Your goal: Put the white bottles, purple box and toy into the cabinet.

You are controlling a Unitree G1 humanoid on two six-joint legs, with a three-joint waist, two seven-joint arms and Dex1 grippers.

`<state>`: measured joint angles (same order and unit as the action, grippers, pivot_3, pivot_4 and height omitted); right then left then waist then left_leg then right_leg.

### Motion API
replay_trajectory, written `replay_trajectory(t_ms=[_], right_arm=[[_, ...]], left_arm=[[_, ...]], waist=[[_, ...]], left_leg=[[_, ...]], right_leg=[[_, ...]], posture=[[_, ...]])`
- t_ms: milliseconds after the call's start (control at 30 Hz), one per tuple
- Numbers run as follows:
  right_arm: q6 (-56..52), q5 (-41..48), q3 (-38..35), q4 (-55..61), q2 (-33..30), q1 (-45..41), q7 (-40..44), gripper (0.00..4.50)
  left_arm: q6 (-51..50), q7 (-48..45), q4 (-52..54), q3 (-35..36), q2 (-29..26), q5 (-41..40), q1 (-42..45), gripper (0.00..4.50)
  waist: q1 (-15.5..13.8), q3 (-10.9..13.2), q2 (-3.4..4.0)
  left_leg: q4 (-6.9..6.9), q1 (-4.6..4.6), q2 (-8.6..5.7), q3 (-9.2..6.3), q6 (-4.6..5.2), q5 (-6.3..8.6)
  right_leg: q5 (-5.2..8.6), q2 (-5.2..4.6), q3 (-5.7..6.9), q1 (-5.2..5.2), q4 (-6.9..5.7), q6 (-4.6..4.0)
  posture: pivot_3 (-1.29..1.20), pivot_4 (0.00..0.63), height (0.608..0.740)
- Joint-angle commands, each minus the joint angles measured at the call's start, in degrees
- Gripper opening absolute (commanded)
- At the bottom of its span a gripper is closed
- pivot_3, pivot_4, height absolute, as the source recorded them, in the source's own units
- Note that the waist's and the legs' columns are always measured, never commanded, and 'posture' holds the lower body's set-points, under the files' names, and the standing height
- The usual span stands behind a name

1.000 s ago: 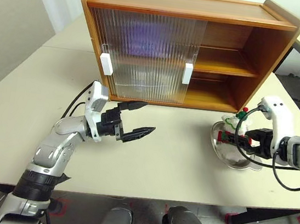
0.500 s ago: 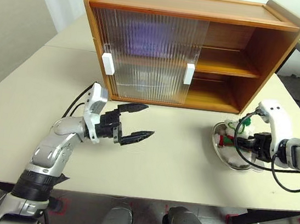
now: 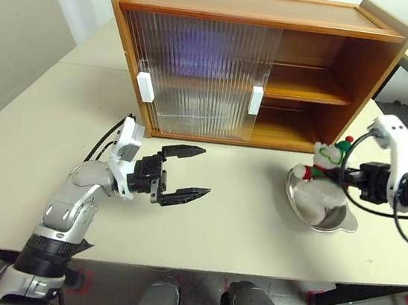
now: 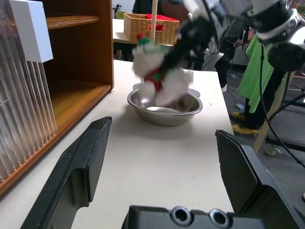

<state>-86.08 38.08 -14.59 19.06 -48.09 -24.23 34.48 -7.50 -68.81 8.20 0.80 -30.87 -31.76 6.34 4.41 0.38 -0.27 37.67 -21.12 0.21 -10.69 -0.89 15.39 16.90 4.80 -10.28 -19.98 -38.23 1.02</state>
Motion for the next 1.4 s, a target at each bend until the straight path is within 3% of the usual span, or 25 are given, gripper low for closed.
replay_trajectory(t_ms=[33, 267, 500, 867, 1067, 1400], right_arm=[[0.9, 2.4, -1.0, -1.0, -2.0, -2.6, 3.2, 0.19], [5.7, 6.1, -5.8, -5.2, 4.3, -10.7, 3.7, 0.19], [15.8, 3.5, -5.0, -9.0, 9.5, -14.8, 0.5, 0.19], [38.3, -10.3, 3.6, -19.2, 16.7, -18.8, -6.2, 0.19], [47.7, -16.4, 7.4, -26.1, 17.0, -20.2, -5.1, 0.19], [59.5, -25.0, 9.1, -37.3, 19.8, -25.6, -10.6, 0.18]], left_arm=[[0.6, -0.2, -0.9, -0.3, -0.2, 0.6, 0.2, 4.50], [1.0, -0.1, -1.4, -0.4, 0.1, 0.8, 0.5, 4.50], [1.0, 0.5, -1.4, -0.4, 0.1, 0.9, 0.6, 4.50], [1.3, 1.4, -1.3, -0.3, -0.1, 1.3, 0.3, 4.50], [1.2, 1.7, -1.3, -0.2, -0.3, 1.4, 0.4, 4.50], [0.9, 2.2, -0.7, -0.1, -0.5, 1.5, 0.3, 4.50]], waist=[[0.0, 0.0, 0.01], [0.0, 0.0, 0.07], [-0.3, -0.1, 0.10], [-0.3, -0.1, 0.20], [-0.6, -0.1, 0.21], [-0.8, -0.1, 0.22]], left_leg=[[-0.01, -0.02, 0.00, 0.00, 0.00, 0.00], [0.04, -0.18, 0.01, 0.02, 0.00, 0.00], [0.09, -0.19, 0.10, -0.12, 0.02, -0.01], [0.05, -0.19, 0.31, -0.26, 0.07, 0.01], [0.05, -0.20, 0.48, -0.63, 0.07, 0.01], [0.06, -0.20, 0.71, -0.87, 0.15, -0.04]], right_leg=[[0.00, 0.00, 0.00, -0.01, 0.00, -0.01], [-0.07, 0.05, -0.01, -0.17, -0.01, 0.11], [-0.17, 0.05, 0.02, -0.18, -0.01, 0.08], [-0.65, 0.05, 0.04, -0.32, -0.01, 0.32], [-0.91, 0.05, 0.04, -0.33, -0.01, -0.16], [-0.93, 0.03, 0.04, -0.34, 0.00, -0.93]], posture=[[-0.10, 0.000, 0.740], [-0.10, 0.000, 0.740], [-0.09, 0.000, 0.740], [-0.08, 0.000, 0.740], [-0.07, 0.000, 0.740], [-0.07, 0.000, 0.740]])
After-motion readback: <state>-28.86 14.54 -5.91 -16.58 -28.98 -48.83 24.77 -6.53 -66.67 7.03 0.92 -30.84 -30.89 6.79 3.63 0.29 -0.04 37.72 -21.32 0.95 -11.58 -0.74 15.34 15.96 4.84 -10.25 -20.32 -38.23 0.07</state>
